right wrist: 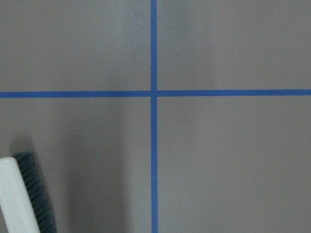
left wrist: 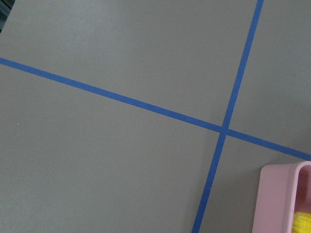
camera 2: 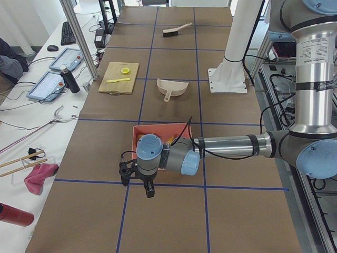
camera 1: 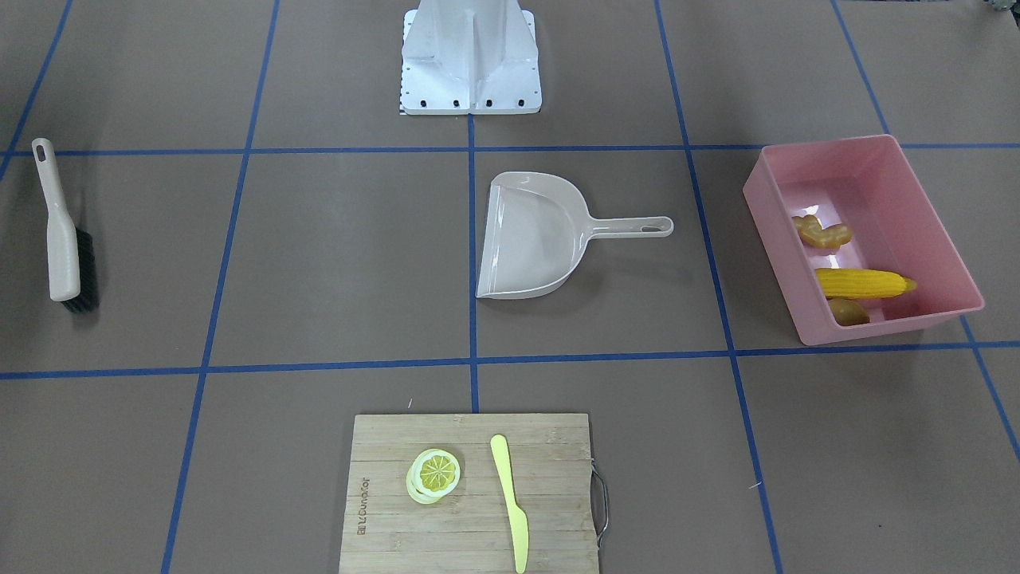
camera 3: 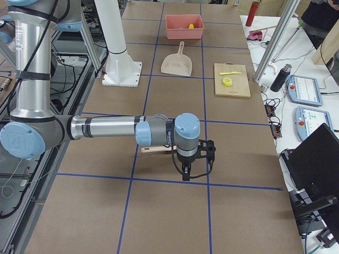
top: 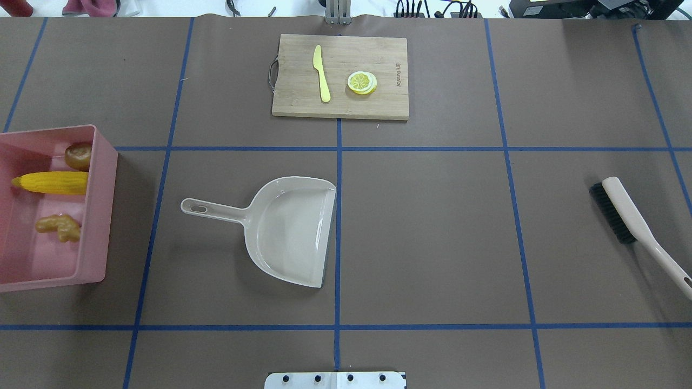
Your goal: Sweep and dump trash into bin
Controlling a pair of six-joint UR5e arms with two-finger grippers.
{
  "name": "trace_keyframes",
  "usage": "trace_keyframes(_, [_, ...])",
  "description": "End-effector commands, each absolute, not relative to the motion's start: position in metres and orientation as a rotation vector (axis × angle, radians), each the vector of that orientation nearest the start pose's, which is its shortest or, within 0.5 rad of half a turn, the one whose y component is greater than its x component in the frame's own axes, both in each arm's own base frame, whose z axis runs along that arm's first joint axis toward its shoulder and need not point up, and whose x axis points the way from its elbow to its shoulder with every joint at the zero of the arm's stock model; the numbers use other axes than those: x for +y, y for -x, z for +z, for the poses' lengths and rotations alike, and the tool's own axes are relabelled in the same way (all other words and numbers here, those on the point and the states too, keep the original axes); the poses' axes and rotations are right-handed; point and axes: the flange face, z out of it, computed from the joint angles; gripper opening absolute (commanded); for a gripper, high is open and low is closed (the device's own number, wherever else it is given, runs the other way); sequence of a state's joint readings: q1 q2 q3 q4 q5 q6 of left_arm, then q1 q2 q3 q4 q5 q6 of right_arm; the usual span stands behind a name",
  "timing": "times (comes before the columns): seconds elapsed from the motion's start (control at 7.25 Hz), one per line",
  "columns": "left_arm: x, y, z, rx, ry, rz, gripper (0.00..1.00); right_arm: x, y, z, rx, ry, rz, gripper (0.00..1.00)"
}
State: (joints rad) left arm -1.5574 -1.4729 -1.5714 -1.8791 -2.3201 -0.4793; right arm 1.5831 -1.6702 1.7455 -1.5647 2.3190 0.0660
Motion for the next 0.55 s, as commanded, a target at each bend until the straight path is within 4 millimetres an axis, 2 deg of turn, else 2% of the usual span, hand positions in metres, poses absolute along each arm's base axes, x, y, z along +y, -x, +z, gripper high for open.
trace_keyframes(0.0, [-0.457,0.057,0.667,0.821,-0.002,-0.365,0.98,-0.455,-0.071,0.62,-0.75,-0.05,0.047,1.0])
trace_keyframes(0.14, [-0.444,0.057,0.677,0.829,0.023,-0.374,0.98,-0.455,-0.071,0.619,-0.75,-0.052,0.046,1.0])
trace_keyframes(0.28, [-0.441,0.058,0.684,0.822,0.034,-0.38,0.98,-0.455,-0.071,0.619,-0.75,-0.052,0.046,1.0])
trace_keyframes(0.41, [-0.442,0.059,0.681,0.825,0.027,-0.38,0.98,-0.455,-0.071,0.619,-0.75,-0.052,0.046,1.0])
